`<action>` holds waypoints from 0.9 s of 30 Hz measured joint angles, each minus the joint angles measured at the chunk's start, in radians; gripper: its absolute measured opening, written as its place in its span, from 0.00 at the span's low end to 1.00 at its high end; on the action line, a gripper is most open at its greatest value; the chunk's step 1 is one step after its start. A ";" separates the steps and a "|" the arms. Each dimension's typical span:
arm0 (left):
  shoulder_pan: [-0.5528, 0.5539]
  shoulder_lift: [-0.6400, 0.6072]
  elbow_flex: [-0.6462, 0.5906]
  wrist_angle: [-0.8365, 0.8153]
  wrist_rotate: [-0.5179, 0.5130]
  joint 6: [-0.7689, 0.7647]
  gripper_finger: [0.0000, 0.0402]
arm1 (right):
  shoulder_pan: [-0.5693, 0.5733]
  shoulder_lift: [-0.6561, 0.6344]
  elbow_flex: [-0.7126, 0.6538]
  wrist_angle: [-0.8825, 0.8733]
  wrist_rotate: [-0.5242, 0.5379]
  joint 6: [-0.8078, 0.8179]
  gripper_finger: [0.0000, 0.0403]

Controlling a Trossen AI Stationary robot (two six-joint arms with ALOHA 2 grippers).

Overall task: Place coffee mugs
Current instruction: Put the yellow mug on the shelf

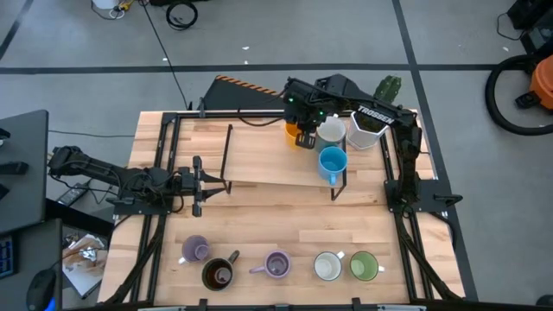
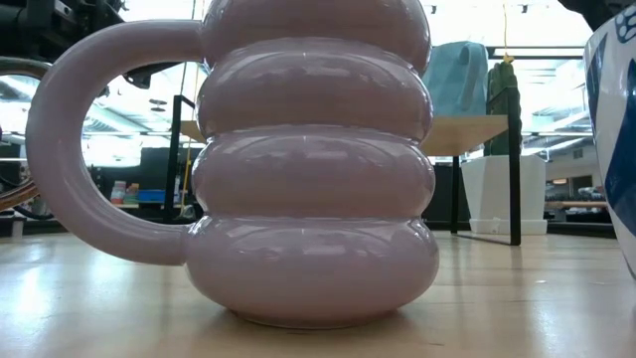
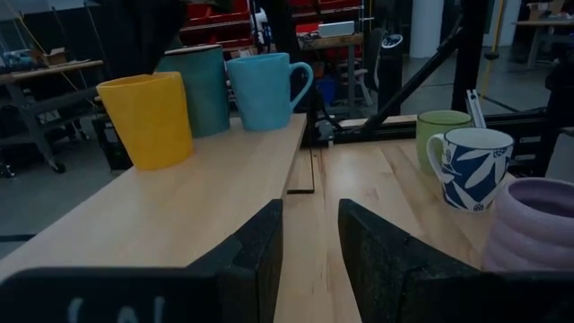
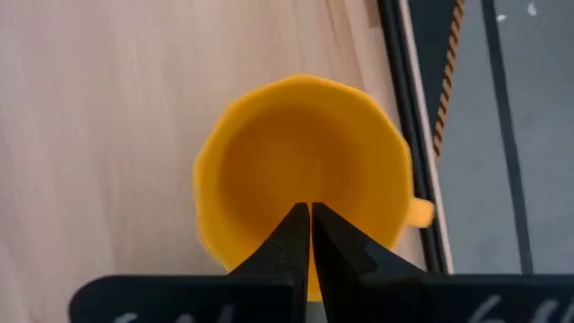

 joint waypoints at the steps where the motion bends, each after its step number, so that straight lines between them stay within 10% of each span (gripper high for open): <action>1: 0.000 0.000 0.000 0.001 0.000 0.000 0.29 | -0.002 0.000 0.000 -0.001 0.005 0.000 0.05; 27: 0.000 0.000 0.000 0.001 0.000 0.009 0.29 | -0.018 0.048 0.000 -0.080 0.002 0.024 0.06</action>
